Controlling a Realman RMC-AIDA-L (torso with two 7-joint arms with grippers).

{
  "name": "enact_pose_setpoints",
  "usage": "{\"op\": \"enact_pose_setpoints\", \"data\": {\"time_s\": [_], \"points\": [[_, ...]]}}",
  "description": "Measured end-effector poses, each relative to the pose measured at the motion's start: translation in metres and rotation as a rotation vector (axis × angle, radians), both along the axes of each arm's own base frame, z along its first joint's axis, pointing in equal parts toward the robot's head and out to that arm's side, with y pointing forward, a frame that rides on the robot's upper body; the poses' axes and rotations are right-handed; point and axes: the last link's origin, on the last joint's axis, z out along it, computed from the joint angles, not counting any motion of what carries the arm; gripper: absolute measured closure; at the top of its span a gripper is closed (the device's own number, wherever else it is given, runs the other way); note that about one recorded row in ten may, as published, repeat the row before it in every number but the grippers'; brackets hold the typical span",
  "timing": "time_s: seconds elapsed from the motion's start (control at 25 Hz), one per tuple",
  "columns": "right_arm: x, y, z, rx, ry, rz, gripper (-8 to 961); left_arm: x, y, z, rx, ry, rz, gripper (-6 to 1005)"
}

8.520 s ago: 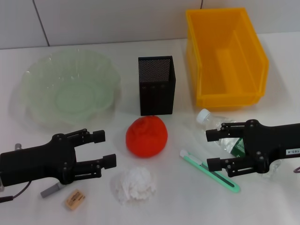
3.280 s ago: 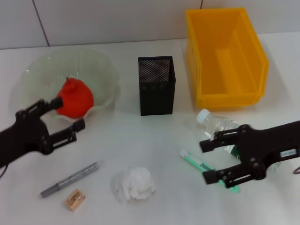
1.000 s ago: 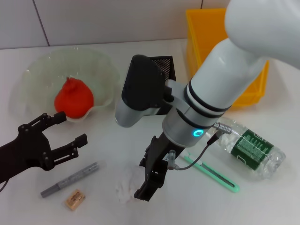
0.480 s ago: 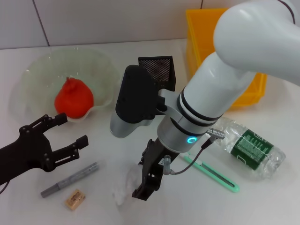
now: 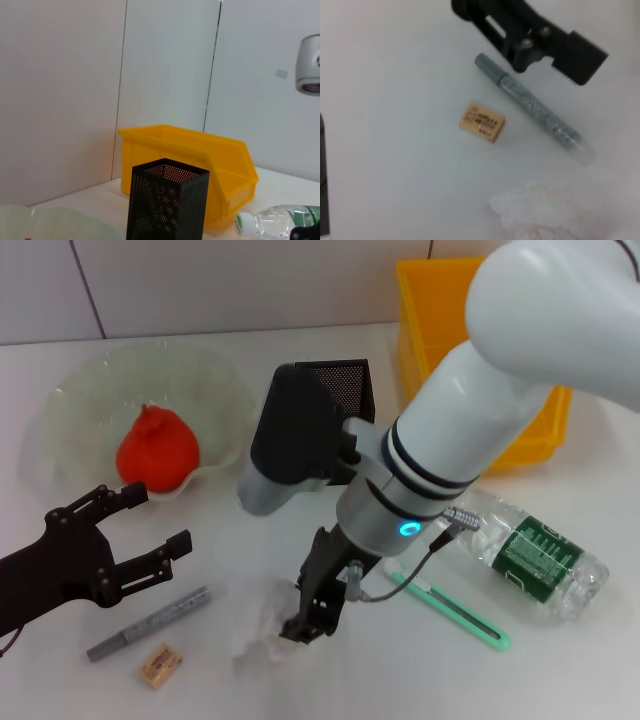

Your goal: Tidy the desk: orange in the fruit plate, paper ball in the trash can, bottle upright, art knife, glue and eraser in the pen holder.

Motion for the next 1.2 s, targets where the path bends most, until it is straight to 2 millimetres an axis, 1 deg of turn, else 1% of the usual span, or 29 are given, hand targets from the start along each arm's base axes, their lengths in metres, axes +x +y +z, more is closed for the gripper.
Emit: {"op": "enact_pose_setpoints", "data": {"time_s": [0.08, 0.2, 0.36, 0.44, 0.64, 0.68, 0.72, 0.76, 0.8, 0.84, 0.92, 0.96, 1.0, 1.04, 1.08, 1.12, 1.16, 1.2], "points": [[0.000, 0.002, 0.004, 0.010, 0.013, -0.016, 544, 0.000, 0.000, 0.000, 0.000, 0.000, 0.000, 138], [0.000, 0.008, 0.013, 0.032, 0.044, -0.052, 605, 0.000, 0.000, 0.000, 0.000, 0.000, 0.001, 138], [0.000, 0.018, 0.037, 0.075, 0.113, -0.124, 638, 0.000, 0.000, 0.000, 0.000, 0.000, 0.001, 138], [0.002, 0.025, 0.055, 0.107, 0.160, -0.169, 654, 0.000, 0.000, 0.000, 0.000, 0.000, 0.002, 138], [0.012, 0.034, 0.097, 0.166, 0.257, -0.250, 659, 0.000, 0.000, -0.001, -0.001, -0.001, 0.003, 138], [0.015, 0.036, 0.107, 0.186, 0.279, -0.262, 659, -0.001, 0.000, -0.001, -0.001, -0.001, 0.003, 138], [0.019, 0.038, 0.123, 0.226, 0.315, -0.275, 660, -0.001, 0.000, 0.000, -0.001, 0.001, 0.003, 138], [0.019, 0.038, 0.123, 0.226, 0.315, -0.275, 661, -0.001, 0.000, 0.000, -0.001, 0.001, 0.003, 138], [0.022, 0.039, 0.131, 0.249, 0.333, -0.279, 661, -0.001, 0.000, 0.000, -0.001, 0.001, 0.003, 138], [0.026, 0.042, 0.147, 0.306, 0.364, -0.284, 662, -0.001, 0.000, 0.000, 0.000, 0.001, 0.004, 138], [0.032, 0.045, 0.163, 0.370, 0.390, -0.291, 662, -0.001, 0.000, 0.000, 0.000, 0.002, 0.004, 138], [0.032, 0.045, 0.163, 0.370, 0.390, -0.291, 663, -0.001, 0.000, 0.000, 0.000, 0.002, 0.004, 138], [0.035, 0.046, 0.172, 0.408, 0.406, -0.291, 663, -0.001, 0.000, 0.000, 0.000, 0.002, 0.003, 138], [0.044, 0.049, 0.190, 0.491, 0.437, -0.295, 664, -0.001, 0.000, 0.000, 0.000, 0.003, 0.004, 138], [0.044, 0.049, 0.190, 0.491, 0.437, -0.295, 664, -0.001, 0.001, 0.000, 0.002, 0.005, 0.005, 138], [0.053, 0.051, 0.207, 0.568, 0.462, -0.303, 665, -0.001, 0.001, 0.000, 0.003, 0.006, 0.007, 138], [0.053, 0.051, 0.207, 0.568, 0.462, -0.303, 665, -0.002, 0.001, 0.000, 0.004, 0.007, 0.009, 138], [0.058, 0.053, 0.215, 0.608, 0.475, -0.307, 665, -0.002, 0.002, 0.000, 0.004, 0.008, 0.009, 138]]}}
